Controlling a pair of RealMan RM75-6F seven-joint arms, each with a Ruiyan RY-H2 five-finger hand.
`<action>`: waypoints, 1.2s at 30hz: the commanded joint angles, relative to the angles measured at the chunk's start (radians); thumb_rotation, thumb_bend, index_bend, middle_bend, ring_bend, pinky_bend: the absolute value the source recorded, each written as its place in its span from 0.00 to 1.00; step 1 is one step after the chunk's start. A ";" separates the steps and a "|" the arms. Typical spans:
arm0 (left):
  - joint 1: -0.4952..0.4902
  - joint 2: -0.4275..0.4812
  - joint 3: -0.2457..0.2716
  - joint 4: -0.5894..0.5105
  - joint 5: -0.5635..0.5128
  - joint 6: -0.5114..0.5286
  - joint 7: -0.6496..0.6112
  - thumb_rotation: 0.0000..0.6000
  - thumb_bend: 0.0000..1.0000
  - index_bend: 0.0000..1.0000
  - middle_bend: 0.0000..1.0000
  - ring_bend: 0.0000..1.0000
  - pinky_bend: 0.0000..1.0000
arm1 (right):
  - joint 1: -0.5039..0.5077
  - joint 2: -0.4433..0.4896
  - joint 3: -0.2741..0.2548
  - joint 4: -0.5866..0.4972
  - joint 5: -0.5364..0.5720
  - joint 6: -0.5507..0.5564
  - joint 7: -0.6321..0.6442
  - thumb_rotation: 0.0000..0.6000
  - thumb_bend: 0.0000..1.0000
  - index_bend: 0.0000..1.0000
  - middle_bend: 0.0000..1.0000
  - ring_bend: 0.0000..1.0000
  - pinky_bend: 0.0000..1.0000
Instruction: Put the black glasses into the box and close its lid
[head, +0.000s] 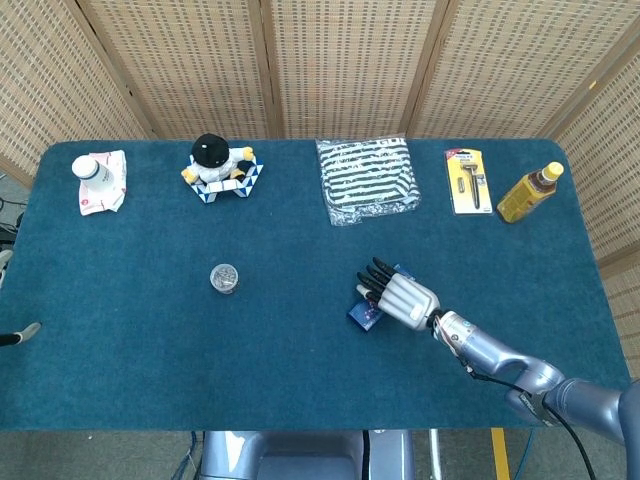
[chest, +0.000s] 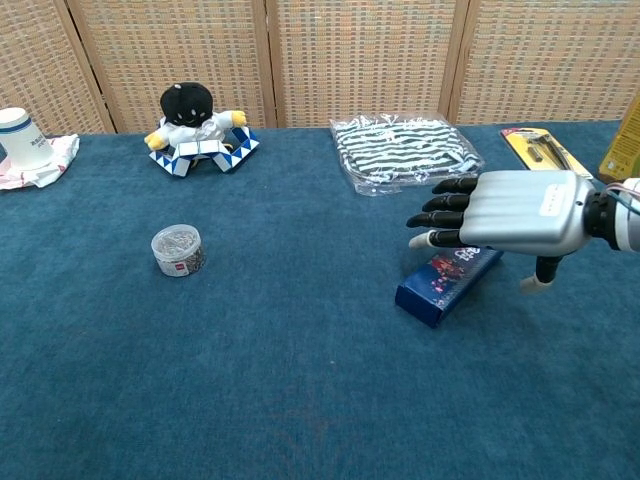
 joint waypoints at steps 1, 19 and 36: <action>-0.002 0.000 -0.001 0.003 -0.002 -0.004 -0.001 1.00 0.00 0.00 0.00 0.00 0.00 | 0.012 -0.025 -0.002 0.027 -0.003 -0.015 0.007 1.00 0.05 0.00 0.00 0.00 0.01; -0.004 -0.002 -0.002 0.005 -0.007 -0.009 0.000 1.00 0.00 0.00 0.00 0.00 0.00 | 0.007 -0.122 -0.032 0.173 -0.069 0.093 0.167 1.00 0.29 0.42 0.34 0.00 0.01; 0.009 0.008 0.005 -0.011 0.023 0.023 -0.011 1.00 0.00 0.00 0.00 0.00 0.00 | -0.080 0.078 -0.001 -0.123 0.069 0.110 -0.033 1.00 0.00 0.00 0.00 0.00 0.00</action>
